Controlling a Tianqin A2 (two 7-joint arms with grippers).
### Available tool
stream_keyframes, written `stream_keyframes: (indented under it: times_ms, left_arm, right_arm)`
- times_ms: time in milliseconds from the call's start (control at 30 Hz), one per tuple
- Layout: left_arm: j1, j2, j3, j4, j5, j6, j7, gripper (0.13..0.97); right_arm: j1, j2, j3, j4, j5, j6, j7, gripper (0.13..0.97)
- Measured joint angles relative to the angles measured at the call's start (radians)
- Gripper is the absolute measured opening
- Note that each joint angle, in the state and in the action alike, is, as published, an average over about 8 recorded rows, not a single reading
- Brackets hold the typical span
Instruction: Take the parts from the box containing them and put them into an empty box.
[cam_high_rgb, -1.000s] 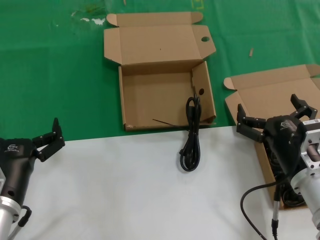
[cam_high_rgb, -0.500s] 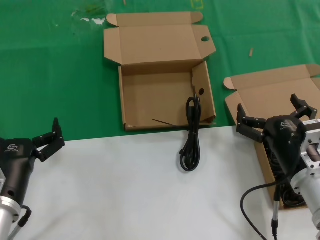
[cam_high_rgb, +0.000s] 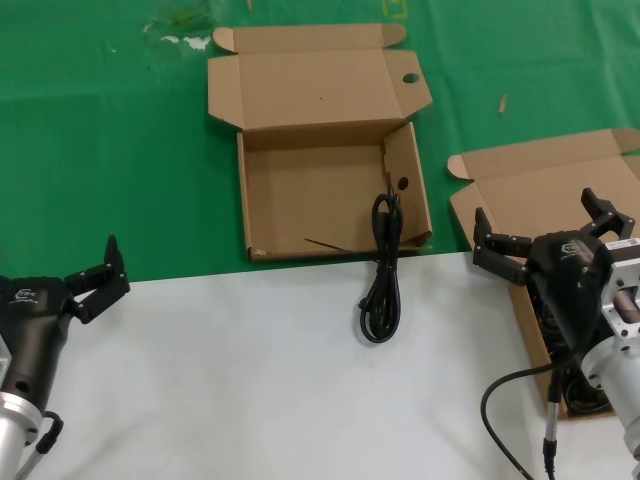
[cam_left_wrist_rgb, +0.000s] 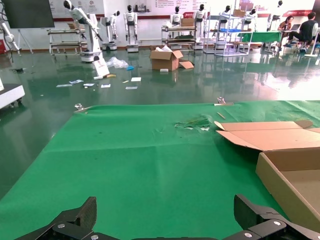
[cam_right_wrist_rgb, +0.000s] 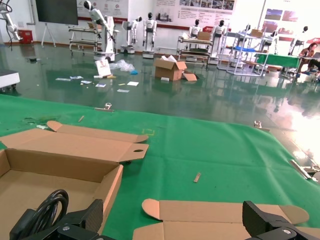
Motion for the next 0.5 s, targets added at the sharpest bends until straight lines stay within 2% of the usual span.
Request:
stream_keyframes:
  times_ms: [500]
  left_arm:
    - [0.0,0.0,0.0,0.0,0.0,0.0,0.0,0.966]
  right_arm:
    - [0.0,0.0,0.0,0.0,0.0,0.0,0.0,0.966]
